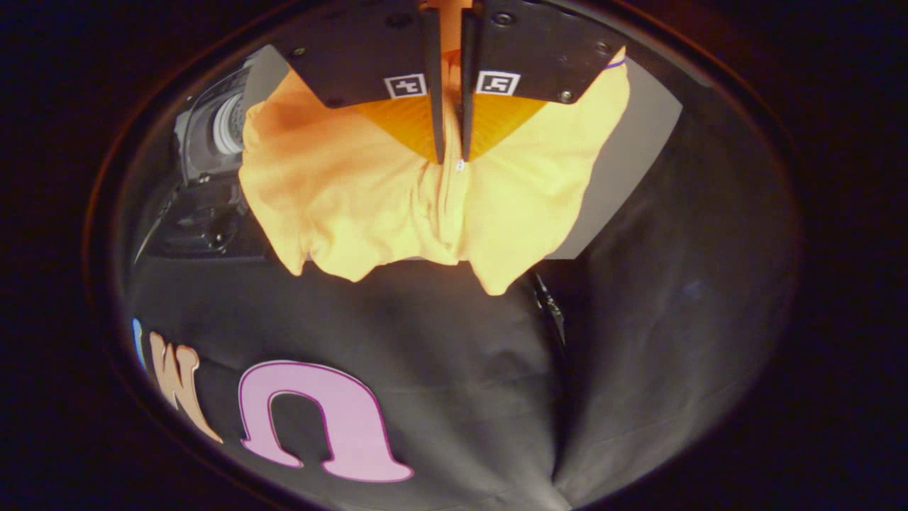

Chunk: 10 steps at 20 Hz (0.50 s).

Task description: Put the clothes into the washing machine and then close the washing machine lid.

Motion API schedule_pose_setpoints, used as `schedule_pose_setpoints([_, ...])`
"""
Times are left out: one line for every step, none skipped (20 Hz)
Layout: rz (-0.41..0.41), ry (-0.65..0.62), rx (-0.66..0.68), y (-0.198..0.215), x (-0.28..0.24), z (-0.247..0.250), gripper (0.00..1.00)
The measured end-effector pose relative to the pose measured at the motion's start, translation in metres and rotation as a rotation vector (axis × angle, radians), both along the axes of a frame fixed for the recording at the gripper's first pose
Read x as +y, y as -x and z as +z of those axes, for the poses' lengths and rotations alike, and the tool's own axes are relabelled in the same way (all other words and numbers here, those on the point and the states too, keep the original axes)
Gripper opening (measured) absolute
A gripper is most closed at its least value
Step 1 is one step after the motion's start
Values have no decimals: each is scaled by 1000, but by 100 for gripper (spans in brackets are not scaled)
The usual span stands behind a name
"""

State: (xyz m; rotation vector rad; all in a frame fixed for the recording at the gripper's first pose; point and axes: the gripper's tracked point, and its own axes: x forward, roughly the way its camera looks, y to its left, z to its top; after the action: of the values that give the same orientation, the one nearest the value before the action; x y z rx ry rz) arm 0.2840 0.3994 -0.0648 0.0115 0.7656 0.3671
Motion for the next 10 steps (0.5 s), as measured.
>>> schedule_pose_setpoints([27,-51,5,2,-3,0,11])
schedule_pose_setpoints([34,-94,-1,-1,-7,0,10])
schedule_pose_setpoints([32,-115,-13,-2,-12,1,9])
schedule_pose_setpoints([38,-116,-37,-3,-13,1,4])
schedule_pose_setpoints([60,-101,-59,1,-12,5,3])
schedule_pose_setpoints([84,-84,-68,1,-9,9,2])
schedule_pose_setpoints([91,-89,-86,-1,-8,14,2])
schedule_pose_setpoints([94,-96,-91,-1,-7,17,2])
schedule_pose_setpoints([83,-121,-103,0,-10,22,2])
schedule_pose_setpoints([76,-132,-121,-3,-11,26,2])
